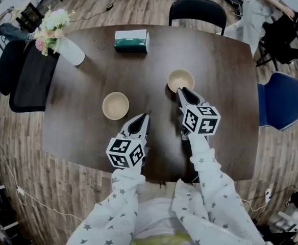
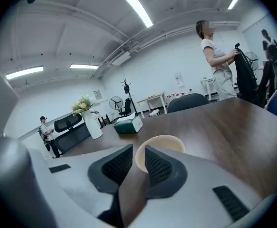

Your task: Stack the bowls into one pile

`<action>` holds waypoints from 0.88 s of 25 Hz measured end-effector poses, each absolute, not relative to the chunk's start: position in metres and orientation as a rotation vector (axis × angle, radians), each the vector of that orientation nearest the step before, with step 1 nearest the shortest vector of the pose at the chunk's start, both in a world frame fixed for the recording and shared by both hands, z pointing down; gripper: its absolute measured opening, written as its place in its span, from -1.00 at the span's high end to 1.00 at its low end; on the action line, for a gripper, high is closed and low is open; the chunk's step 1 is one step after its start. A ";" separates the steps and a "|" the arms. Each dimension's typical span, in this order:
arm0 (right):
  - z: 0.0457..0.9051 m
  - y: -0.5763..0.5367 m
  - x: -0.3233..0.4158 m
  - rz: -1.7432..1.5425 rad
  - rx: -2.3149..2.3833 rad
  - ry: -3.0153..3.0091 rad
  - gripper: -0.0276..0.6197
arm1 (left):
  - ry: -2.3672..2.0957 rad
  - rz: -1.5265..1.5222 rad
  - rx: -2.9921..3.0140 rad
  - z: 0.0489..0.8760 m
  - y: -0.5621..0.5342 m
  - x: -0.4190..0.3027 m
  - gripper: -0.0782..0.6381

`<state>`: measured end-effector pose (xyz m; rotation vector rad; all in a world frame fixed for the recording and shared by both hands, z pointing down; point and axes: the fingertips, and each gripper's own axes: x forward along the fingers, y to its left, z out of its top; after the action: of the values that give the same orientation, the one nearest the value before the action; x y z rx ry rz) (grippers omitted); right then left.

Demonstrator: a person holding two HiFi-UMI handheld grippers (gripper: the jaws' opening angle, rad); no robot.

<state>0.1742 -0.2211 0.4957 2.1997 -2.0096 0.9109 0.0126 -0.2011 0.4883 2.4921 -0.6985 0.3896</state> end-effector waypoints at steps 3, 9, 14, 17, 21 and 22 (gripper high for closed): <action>0.503 -0.219 0.198 0.933 2.277 -1.940 0.57 | -0.685 0.401 2.495 0.490 -0.201 0.023 0.71; 0.521 -0.220 0.233 0.947 2.368 -1.802 0.44 | -0.673 0.427 2.491 0.497 -0.201 0.036 0.71; 0.542 -0.227 0.246 1.022 2.366 -1.761 0.43 | -0.672 0.451 2.475 0.506 -0.201 0.041 0.71; 0.553 -0.231 0.251 1.079 2.364 -1.751 0.43 | -0.672 0.461 2.467 0.511 -0.202 0.044 0.71; 0.564 -0.237 0.253 1.133 2.358 -1.744 0.44 | -0.668 0.474 2.454 0.518 -0.202 0.048 0.71; 0.565 -0.239 0.253 1.138 2.355 -1.741 0.44 | -0.667 0.477 2.452 0.520 -0.202 0.048 0.71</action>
<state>0.2530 -0.2387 0.5652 2.3551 -1.7407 1.1385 0.0483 -0.2022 0.5197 2.4516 -0.6665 0.4774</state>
